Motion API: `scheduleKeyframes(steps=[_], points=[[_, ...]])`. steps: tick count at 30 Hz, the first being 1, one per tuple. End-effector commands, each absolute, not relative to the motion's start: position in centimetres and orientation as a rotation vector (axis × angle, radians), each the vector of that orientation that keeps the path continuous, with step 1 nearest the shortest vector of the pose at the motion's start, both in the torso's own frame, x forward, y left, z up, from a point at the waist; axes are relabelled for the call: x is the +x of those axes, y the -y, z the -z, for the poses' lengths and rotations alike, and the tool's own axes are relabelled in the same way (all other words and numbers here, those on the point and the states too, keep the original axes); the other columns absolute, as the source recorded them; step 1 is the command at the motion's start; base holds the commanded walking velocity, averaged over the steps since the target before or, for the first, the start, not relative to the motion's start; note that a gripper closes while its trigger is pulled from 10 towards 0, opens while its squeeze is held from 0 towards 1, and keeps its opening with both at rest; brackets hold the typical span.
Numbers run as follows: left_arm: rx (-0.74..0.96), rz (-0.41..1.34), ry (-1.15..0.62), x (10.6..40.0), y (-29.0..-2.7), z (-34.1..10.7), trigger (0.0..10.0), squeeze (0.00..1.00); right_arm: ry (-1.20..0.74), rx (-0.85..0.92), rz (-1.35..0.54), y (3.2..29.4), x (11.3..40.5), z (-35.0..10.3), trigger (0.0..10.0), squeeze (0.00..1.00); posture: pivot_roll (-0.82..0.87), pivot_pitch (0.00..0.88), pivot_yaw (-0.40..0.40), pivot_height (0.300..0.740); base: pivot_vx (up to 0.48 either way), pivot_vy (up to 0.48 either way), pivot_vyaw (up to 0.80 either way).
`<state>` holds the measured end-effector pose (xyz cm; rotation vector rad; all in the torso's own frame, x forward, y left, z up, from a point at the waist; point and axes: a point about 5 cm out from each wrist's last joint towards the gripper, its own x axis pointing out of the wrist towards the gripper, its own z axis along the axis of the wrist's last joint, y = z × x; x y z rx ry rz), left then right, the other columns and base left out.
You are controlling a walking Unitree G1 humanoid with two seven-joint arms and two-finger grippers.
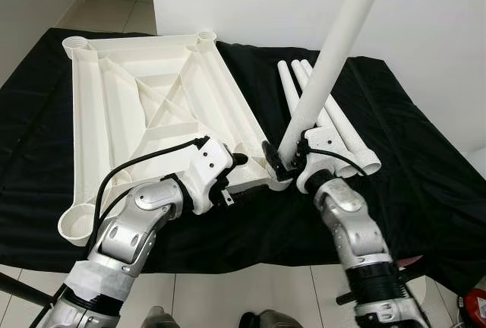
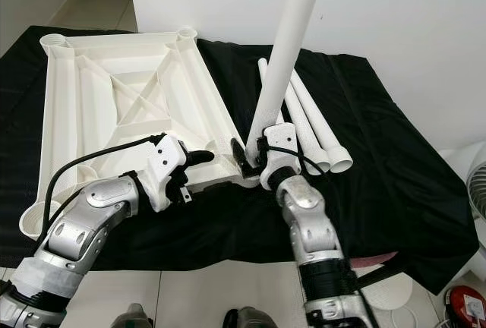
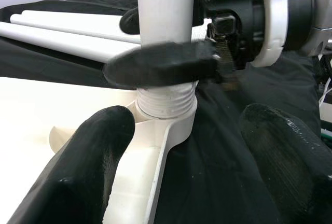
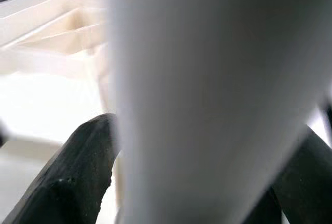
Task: Building children table
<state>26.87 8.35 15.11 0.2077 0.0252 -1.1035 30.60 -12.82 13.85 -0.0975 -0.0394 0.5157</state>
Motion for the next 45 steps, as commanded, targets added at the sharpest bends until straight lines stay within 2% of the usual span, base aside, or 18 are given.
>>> scheduleKeyframes(steps=[1,7,8,10,11,12,13,14,27,28,36,39,45], points=[[0.205,1.138,-0.025,26.8,-8.0,-15.3,10.0,0.00,0.022,-0.138,-0.619,12.8,30.6,-13.2,10.0,0.00,0.10,0.000,-0.093,0.740,0.000,0.000,0.00],[0.204,1.140,-0.024,26.8,-7.9,-15.3,10.0,0.00,0.018,-0.183,-0.755,13.0,31.1,-13.0,10.0,0.00,0.10,0.000,-0.092,0.740,0.000,0.000,0.00],[0.204,1.141,-0.024,26.8,-7.9,-15.3,10.0,0.00,0.005,-0.183,-0.789,13.0,31.3,-12.9,8.9,0.00,0.10,0.000,-0.093,0.740,0.000,0.000,0.00],[0.205,1.141,-0.022,26.9,-7.9,-15.4,10.0,0.00,0.000,-0.189,-0.813,13.0,31.4,-12.9,8.9,0.00,0.10,0.000,-0.093,0.740,0.000,0.000,0.00],[0.206,1.141,-0.021,26.9,-7.9,-15.4,10.0,0.00,-0.007,-0.191,-0.829,13.0,31.6,-12.8,6.8,0.00,0.10,0.000,-0.093,0.740,0.000,0.000,0.00],[0.206,1.140,-0.019,26.9,-7.8,-15.4,10.0,0.00,-0.016,-0.194,-0.840,13.1,31.7,-12.7,1.0,0.00,0.10,0.000,-0.093,0.740,0.000,0.000,0.00],[0.206,1.140,-0.019,26.9,-7.8,-15.4,10.0,0.00,-0.016,-0.194,-0.840,13.1,31.7,-12.7,1.0,0.00,0.10,0.000,-0.093,0.740,0.000,0.000,0.00],[0.206,1.139,-0.018,26.9,-7.8,-15.5,10.0,0.00,-0.022,-0.193,-0.851,13.1,31.8,-12.5,0.0,0.00,0.11,0.000,-0.096,0.740,0.000,0.000,0.00],[0.207,1.135,-0.016,26.9,-7.9,-15.5,10.0,0.00,-0.069,-0.129,-0.868,13.5,31.8,-10.9,0.0,0.00,0.11,0.000,-0.096,0.740,0.000,0.000,0.00],[0.207,1.136,-0.015,26.9,-7.9,-15.5,10.0,0.00,-0.071,-0.116,-0.860,13.5,31.8,-10.9,10.0,0.00,0.11,0.000,-0.094,0.740,0.000,0.000,0.00],[0.209,1.148,-0.015,26.9,-7.7,-15.5,10.0,0.00,-0.055,-0.093,-0.727,13.4,32.1,-10.7,10.0,0.00,0.11,0.000,-0.093,0.740,0.000,0.000,0.00],[0.207,1.152,-0.018,26.8,-7.7,-15.4,10.0,0.00,-0.041,-0.091,-0.582,13.6,32.5,-10.8,10.0,0.00,0.11,0.000,-0.094,0.740,0.000,0.000,0.00],[0.204,1.157,-0.022,26.6,-7.6,-15.3,10.0,0.00,-0.044,-0.035,-0.412,12.9,32.3,-10.8,10.0,0.00,0.11,0.000,-0.101,0.740,0.000,0.000,0.00]])
